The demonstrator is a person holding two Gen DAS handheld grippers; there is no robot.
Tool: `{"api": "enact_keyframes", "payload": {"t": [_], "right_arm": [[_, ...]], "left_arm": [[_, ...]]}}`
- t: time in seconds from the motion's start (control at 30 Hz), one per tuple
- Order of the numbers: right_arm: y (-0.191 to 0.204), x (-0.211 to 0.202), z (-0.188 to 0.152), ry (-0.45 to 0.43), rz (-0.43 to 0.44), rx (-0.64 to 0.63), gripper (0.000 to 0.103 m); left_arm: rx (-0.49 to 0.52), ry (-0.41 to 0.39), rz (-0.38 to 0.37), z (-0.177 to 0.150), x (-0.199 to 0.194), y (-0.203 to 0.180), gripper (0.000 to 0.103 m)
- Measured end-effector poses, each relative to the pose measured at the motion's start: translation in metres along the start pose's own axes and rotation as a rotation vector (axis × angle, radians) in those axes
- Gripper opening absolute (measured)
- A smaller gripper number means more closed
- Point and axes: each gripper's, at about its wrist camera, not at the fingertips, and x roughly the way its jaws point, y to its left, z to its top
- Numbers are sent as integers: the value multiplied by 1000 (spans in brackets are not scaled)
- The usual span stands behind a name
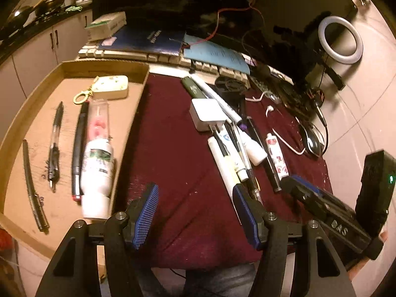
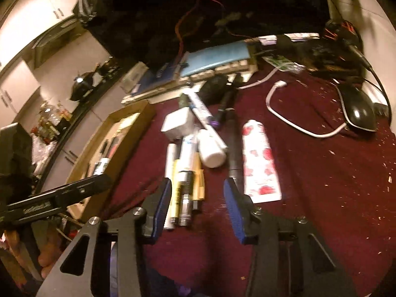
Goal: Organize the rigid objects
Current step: 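Grasp a white marker with the left gripper while the right grasps a black marker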
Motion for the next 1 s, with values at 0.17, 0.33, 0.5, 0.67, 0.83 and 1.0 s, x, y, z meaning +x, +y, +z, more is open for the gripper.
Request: {"api": "enact_keyframes", "payload": {"t": [0.17, 0.33, 0.5, 0.67, 0.83, 1.0], "right_arm": [[-5, 18, 10, 27, -58, -25, 35], [-14, 40, 20, 83, -127, -19, 17], [0, 54, 22, 96, -225, -114, 16], [-8, 39, 9, 89, -199, -71, 15], [-5, 30, -2, 67, -196, -77, 15], [-7, 28, -3, 68, -174, -75, 15]], "left_arm": [[7, 21, 3, -2, 8, -1, 65], [20, 30, 1, -4, 13, -6, 65], [7, 43, -3, -4, 26, -10, 65], [25, 85, -15, 1, 47, -24, 61], [59, 93, 25, 8, 69, -33, 40], [52, 103, 33, 10, 72, -33, 35]]}}
